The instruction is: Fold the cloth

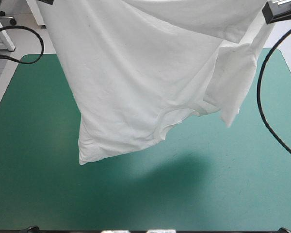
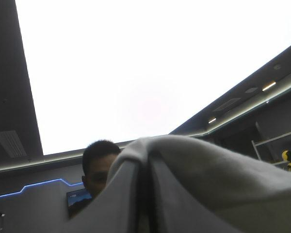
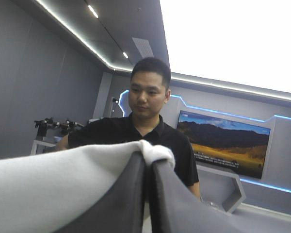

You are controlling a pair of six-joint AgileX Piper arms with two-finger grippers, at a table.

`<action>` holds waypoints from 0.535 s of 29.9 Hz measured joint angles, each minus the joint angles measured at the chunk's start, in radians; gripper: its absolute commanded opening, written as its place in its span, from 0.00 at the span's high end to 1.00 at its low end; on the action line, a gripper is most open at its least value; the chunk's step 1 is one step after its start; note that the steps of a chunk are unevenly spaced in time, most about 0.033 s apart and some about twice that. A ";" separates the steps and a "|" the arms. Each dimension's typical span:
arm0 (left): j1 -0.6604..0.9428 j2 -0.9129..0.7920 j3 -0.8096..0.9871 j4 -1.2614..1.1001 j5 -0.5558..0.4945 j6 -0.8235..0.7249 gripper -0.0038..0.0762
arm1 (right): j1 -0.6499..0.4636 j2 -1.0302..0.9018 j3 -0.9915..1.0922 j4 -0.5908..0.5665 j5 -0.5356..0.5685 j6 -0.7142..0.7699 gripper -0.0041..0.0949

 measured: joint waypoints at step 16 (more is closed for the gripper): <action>0.139 0.255 -0.015 0.088 0.181 0.012 0.96 | -0.039 0.262 0.000 -0.148 0.159 0.122 0.98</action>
